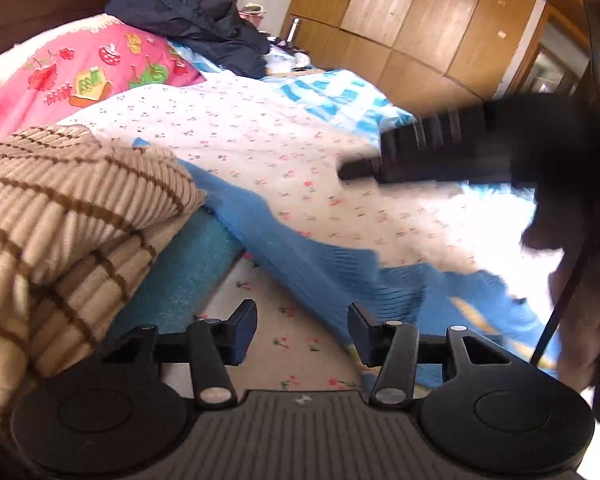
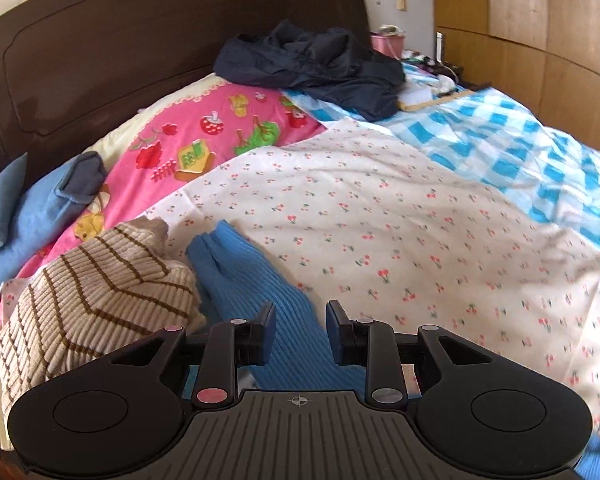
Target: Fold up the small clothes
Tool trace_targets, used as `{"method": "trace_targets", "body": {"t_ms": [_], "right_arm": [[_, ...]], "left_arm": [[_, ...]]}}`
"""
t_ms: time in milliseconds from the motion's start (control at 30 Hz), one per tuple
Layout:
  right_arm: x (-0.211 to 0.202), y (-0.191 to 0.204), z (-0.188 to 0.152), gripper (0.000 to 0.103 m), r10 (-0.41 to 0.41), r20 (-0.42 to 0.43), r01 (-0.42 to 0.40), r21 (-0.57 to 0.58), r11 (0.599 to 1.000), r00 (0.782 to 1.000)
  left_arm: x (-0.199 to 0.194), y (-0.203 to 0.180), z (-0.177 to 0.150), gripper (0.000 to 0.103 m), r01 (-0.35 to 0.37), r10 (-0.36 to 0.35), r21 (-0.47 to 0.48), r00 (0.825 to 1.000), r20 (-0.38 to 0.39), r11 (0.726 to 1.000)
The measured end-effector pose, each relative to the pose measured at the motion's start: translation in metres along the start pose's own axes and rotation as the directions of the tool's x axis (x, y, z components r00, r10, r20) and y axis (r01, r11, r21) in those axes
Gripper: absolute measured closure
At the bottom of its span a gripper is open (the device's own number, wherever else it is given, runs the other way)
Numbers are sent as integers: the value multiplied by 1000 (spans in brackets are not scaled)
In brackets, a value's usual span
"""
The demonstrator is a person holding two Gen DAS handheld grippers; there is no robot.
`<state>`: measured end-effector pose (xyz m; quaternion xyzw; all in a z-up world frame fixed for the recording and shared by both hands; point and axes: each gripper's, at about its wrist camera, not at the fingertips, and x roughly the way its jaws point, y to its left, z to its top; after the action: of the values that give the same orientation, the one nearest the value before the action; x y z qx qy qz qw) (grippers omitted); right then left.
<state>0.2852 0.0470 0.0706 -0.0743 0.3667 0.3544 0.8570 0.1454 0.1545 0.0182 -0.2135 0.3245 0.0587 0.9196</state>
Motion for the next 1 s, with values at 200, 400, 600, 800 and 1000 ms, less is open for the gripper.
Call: {"method": "trace_targets", "body": {"t_ms": [200, 400, 600, 800, 1000], "right_arm": [[-23, -24, -33, 74, 18, 38, -22, 107, 994, 999], [-15, -13, -24, 74, 64, 91, -73, 104, 992, 994], [6, 4, -19, 74, 108, 80, -115, 97, 989, 991], [23, 11, -29, 74, 137, 43, -141, 105, 984, 990], [19, 15, -35, 74, 143, 48, -148, 121, 982, 989]], "left_arm": [[-44, 18, 66, 49, 65, -68, 29, 992, 106, 997], [11, 78, 158, 49, -118, 117, 5, 991, 68, 993], [99, 155, 152, 58, -282, 255, -188, 955, -155, 941], [100, 180, 134, 71, -261, 206, -284, 956, -209, 923], [121, 164, 143, 59, -314, 249, -217, 927, -281, 925]]}}
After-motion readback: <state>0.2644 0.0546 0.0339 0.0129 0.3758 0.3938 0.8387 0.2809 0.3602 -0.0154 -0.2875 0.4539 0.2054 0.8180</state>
